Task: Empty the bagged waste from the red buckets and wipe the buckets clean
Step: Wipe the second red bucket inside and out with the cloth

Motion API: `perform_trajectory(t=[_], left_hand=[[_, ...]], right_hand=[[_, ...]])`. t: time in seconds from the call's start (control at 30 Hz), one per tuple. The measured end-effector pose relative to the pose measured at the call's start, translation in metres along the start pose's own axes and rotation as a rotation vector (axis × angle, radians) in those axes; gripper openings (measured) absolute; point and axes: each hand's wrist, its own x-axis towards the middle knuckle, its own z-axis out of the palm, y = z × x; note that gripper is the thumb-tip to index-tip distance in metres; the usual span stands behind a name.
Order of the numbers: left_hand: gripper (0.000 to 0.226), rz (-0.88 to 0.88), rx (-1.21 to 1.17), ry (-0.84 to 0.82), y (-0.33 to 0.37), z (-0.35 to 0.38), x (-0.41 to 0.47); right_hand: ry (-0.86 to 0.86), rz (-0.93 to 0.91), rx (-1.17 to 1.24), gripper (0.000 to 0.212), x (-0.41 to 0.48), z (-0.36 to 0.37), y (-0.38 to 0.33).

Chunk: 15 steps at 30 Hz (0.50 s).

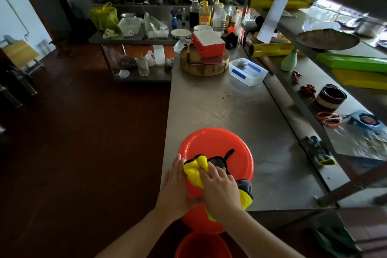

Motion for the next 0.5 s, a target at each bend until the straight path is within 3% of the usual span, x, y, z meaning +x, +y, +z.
perform_trajectory(t=[0.13, 0.3, 0.5], left_hand=[[0.151, 0.02, -0.02, -0.018, -0.001, 0.0, -0.001], [0.151, 0.021, -0.098, -0.028, 0.0, -0.003, 0.003], [0.152, 0.036, -0.052, -0.015, 0.002, -0.001, 0.002]], right_hand=[[-0.038, 0.002, 0.011, 0.061, -0.004, -0.009, 0.03], [-0.003, 0.144, -0.067, 0.056, -0.009, -0.024, 0.077], [-0.023, 0.112, -0.058, 0.058, -0.016, -0.017, 0.047]])
